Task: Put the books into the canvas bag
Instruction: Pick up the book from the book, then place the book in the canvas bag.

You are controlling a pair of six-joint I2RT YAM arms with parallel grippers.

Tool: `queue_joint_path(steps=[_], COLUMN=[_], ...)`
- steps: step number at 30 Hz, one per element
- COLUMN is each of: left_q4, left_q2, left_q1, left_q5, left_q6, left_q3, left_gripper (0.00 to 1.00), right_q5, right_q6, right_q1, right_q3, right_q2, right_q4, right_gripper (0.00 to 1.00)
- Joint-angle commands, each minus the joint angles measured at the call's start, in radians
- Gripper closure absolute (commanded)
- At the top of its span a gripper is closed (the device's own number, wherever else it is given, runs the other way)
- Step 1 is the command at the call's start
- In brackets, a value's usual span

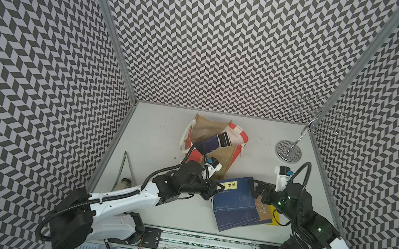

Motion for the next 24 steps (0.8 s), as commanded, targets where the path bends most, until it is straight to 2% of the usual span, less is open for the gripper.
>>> queue_joint_path(steps=[1,5,9,12,16,19,22,24], left_q4=[-0.04,-0.122,-0.258,-0.296,-0.325,-0.344,-0.325,-0.291], left_q2=[-0.076,-0.152,-0.213,-0.254,-0.276,-0.28,-0.279,-0.28], left_q1=[0.036,0.133,0.24,0.291,0.325,0.336,0.354,0.372], left_q5=[0.061,0.141,0.171,0.223,0.3,0.318,0.315,0.332], left_q6=[0.08,0.153,0.281,0.362,0.44,0.481,0.474,0.453], left_q3=[0.086,0.146,0.227,0.264,0.301,0.327,0.338,0.334], left_gripper=[1.0,1.0,1.0,1.0,1.0,1.0,1.0,1.0], right_q5=[0.005,-0.153,-0.233,-0.301,-0.375,-0.437,-0.524,-0.603], right_q6=[-0.11,-0.215,-0.284,-0.332,-0.379,-0.396,-0.41,-0.409], right_q1=[-0.001,-0.001,-0.002,-0.004,-0.003,-0.007,-0.023,-0.035], right_q3=[0.041,0.073,0.13,0.161,0.207,0.213,0.215,0.216], right_q2=[-0.043,-0.026,0.015,0.059,0.16,0.185,0.196,0.205], right_q4=[0.121,0.205,0.215,0.219,0.2,0.232,0.261,0.286], right_gripper=[0.01,0.01,0.01,0.01,0.01,0.01,0.0,0.05])
